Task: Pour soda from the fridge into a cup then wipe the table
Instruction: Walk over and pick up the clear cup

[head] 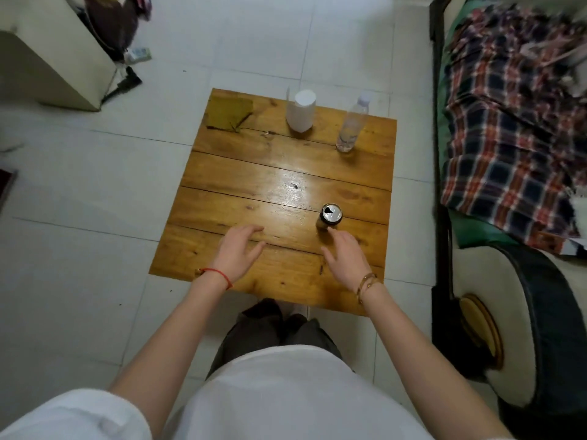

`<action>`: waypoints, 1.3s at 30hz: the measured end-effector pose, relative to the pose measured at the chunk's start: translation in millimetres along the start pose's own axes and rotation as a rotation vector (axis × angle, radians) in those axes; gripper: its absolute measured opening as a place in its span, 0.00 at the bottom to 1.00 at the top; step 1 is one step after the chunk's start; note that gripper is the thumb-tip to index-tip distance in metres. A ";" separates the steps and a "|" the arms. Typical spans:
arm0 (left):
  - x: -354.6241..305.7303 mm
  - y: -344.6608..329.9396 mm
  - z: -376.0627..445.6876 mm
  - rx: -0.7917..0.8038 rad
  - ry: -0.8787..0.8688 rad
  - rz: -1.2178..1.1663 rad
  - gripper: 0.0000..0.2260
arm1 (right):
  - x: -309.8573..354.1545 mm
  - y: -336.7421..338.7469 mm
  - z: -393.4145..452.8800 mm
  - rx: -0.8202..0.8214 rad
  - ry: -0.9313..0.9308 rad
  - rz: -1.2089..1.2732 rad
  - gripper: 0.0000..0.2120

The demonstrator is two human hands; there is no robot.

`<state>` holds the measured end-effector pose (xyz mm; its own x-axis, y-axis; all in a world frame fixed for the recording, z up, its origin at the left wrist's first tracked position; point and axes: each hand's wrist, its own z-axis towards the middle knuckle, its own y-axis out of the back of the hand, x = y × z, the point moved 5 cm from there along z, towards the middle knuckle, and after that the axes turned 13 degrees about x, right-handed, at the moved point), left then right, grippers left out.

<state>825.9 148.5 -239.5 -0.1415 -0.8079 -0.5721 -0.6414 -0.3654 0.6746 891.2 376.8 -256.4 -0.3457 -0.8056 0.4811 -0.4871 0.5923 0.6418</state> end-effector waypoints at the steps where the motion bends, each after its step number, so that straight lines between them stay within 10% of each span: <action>1: 2.2 9.2 -12.2 -0.025 0.002 -0.002 0.17 | 11.2 4.5 -4.9 -0.014 0.027 -0.014 0.26; 39: 368.6 273.5 -398.2 -0.669 0.399 -0.194 0.16 | 555.0 -188.0 17.1 0.092 0.648 -0.319 0.22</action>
<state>898.5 -433.3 -80.1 0.2878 -0.7594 -0.5835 -0.0208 -0.6141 0.7890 777.2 -181.8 -120.2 0.3552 -0.7530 0.5540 -0.5598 0.3033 0.7712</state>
